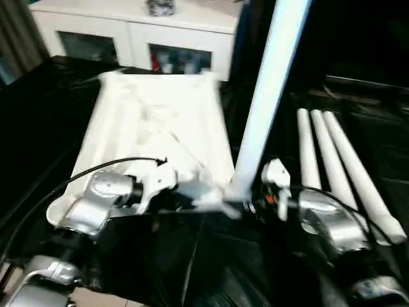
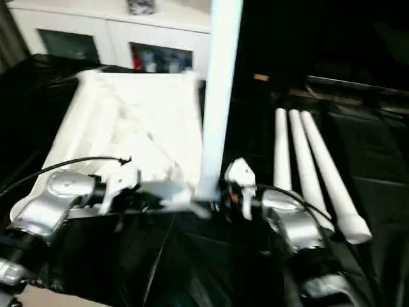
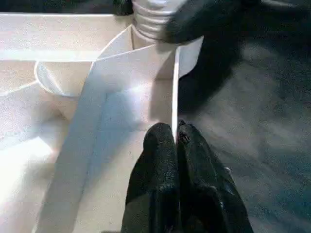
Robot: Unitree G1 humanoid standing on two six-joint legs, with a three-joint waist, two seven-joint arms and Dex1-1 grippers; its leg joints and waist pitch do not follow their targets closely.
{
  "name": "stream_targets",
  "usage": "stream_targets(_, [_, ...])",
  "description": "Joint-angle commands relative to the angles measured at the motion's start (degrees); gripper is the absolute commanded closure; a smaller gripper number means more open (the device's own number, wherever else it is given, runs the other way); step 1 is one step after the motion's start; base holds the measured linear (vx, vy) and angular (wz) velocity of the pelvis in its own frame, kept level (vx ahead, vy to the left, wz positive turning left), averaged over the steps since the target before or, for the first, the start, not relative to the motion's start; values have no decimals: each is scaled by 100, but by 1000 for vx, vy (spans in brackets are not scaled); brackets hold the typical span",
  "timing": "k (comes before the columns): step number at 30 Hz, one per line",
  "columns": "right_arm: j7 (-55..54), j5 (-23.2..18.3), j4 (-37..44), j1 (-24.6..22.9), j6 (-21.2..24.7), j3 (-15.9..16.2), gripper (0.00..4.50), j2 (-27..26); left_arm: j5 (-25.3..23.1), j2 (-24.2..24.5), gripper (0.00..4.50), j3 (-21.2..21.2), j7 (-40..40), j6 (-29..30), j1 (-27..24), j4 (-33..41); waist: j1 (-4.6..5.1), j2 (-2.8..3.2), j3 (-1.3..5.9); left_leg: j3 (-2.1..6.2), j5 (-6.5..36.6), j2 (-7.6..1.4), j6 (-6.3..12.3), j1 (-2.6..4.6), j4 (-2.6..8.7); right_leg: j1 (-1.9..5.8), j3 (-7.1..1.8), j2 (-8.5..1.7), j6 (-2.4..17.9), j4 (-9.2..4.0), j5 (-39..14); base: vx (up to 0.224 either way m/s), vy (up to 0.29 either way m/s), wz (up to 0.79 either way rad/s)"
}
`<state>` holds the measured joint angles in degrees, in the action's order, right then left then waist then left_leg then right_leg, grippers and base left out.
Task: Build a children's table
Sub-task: Rotate leg to tighten
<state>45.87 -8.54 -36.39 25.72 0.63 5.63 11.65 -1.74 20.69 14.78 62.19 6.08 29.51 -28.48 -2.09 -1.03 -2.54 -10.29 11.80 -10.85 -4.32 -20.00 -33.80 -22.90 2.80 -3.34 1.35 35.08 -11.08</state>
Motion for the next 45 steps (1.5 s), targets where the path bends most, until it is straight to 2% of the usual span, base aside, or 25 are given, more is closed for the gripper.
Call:
stream_targets(1, [-676,186,-368,91,72,111,175,-291,-6,-371,450,74,-509,183,137,-97,-14,23,271,89,1216,-231,-9,21,429,244,-280,-479,1095,-504,-1832,0,0,0])
stream_targets(2, [-1011,174,-536,192,102,51,175,-428,-37,-529,450,61,-752,255,205,-172,-19,51,274,96,1197,-224,6,19,431,247,-281,-476,1101,-501,-1792,0,0,0])
stream_targets(3, [-1011,174,-536,192,102,51,175,-428,-37,-529,450,61,-752,255,205,-172,-9,30,266,87,1205,-216,40,6,429,246,-282,-468,1078,-519,-1807,0,0,0])
stream_targets(4, [-1250,168,-661,266,117,4,175,-527,-65,-641,450,52,-925,302,254,-228,-23,27,293,87,1110,-219,74,6,416,259,-284,-475,1080,-501,-1687,0,0,0])
stream_targets(6, [-2008,233,-1074,547,49,-90,176,-878,-163,-1033,450,47,-1516,364,393,-414,-11,34,292,80,1024,-217,97,-9,416,254,-284,-463,1119,-485,-1516,0,0,0])
stream_targets(8, [-2205,267,-1191,634,-3,-99,176,-989,-179,-1157,450,47,-1667,383,427,-455,-28,34,296,74,1015,-210,96,5,407,258,-277,-465,1150,-491,-1468,0,0,0])
stream_targets(9, [-2331,334,-1275,705,-74,-88,176,-1085,-186,-1258,450,57,-1753,369,444,-465,-34,72,295,80,1032,-217,112,-6,410,253,-279,-476,1152,-487,-1460,0,0,0])
stream_targets(10, [-2321,381,-1297,734,-183,-62,176,-1128,-194,-1293,450,95,-1722,316,433,-434,-29,51,305,83,1016,-216,133,-23,413,273,-270,-473,1137,-483,-1408,0,0,0])
stream_targets(11, [-2241,400,-1302,752,-283,-56,120,-1155,-208,-1291,450,148,-1634,210,407,-386,-31,39,306,79,999,-214,152,-21,409,270,-270,-465,1134,-480,-1367,0,0,0])
stream_targets(12, [-2241,400,-1302,752,-283,-56,106,-1155,-208,-1291,450,148,-1634,210,407,-386,-40,32,312,76,969,-213,181,-21,403,274,-274,-469,1136,-474,-1304,0,0,0])
stream_targets(13, [-2137,392,-1342,769,-359,-107,106,-1152,-227,-1274,450,151,-1556,163,378,-345,-40,47,309,78,929,-216,219,-34,406,283,-274,-470,1155,-460,-1217,0,0,0])
stream_targets(15, [-1884,377,-1306,743,-461,-124,99,-1053,-230,-1156,450,163,-1386,83,316,-264,-42,36,314,75,876,-220,294,-38,404,291,-270,-468,1197,-452,-1077,0,0,0])
stream_targets(16, [-1820,374,-1290,731,-496,-113,70,-1015,-225,-1109,450,174,-1336,55,299,-242,-47,40,319,72,854,-221,303,-41,397,294,-272,-473,1209,-442,-1031,0,0,0])
stream_targets(17, [-1666,362,-1228,692,-537,-89,61,-938,-207,-1034,450,183,-1240,16,267,-208,-39,41,311,74,847,-221,320,-48,402,294,-269,-470,1226,-439,-1014,0,0,0])
stream_targets(22, [-734,304,-1016,522,-848,103,61,-569,-17,-717,450,180,-631,-192,82,-10,-54,46,311,71,900,-241,410,-35,396,292,-268,-482,1258,-448,-1063,0,0,0])
stream_targets(23, [-133,251,-775,368,-961,240,61,-342,94,-536,450,153,-305,-255,-10,123,-51,44,311,69,871,-245,436,-48,397,298,-273,-481,1283,-434,-979,0,0,0])
stream_targets(27, [680,94,-403,179,-861,387,61,-104,217,-301,450,114,119,-244,-82,237,-68,59,313,57,853,-257,517,-15,392,278,-275,-468,1419,-412,-751,0,0,0])
stream_targets(30, [1361,1,-32,8,-686,541,61,148,271,-89,450,97,427,-263,-115,284,-116,60,304,57,908,-258,532,-16,398,299,-264,-448,1405,-406,-741,0,0,0])
stream_targets(31, [1559,-11,61,-41,-664,586,88,224,294,-26,450,89,519,-276,-125,293,-122,62,305,55,891,-264,528,-18,397,296,-264,-448,1410,-396,-716,0,0,0])
stream_targets(34, [2131,-149,441,-212,-443,741,95,493,384,202,450,65,827,-240,-165,364,-172,62,301,51,898,-278,510,-16,402,298,-261,-459,1389,-397,-758,0,0,0])
stream_targets(36, [2387,-214,628,-293,-313,821,128,609,439,301,450,56,985,-203,-195,414,-189,65,296,49,899,-267,488,-14,404,287,-253,-447,1382,-402,-805,0,0,0])
stream_targets(40, [2718,-232,884,-415,-109,980,157,745,474,423,450,59,1181,-155,-251,479,-210,61,294,50,924,-276,442,-15,408,276,-258,-456,1346,-406,-916,0,0,0])
stream_targets(45, [2640,-252,979,-472,101,953,175,667,512,379,450,22,1100,-108,-261,482,-238,54,293,56,920,-267,370,-12,413,276,-263,-460,1294,-418,-1018,0,0,0])
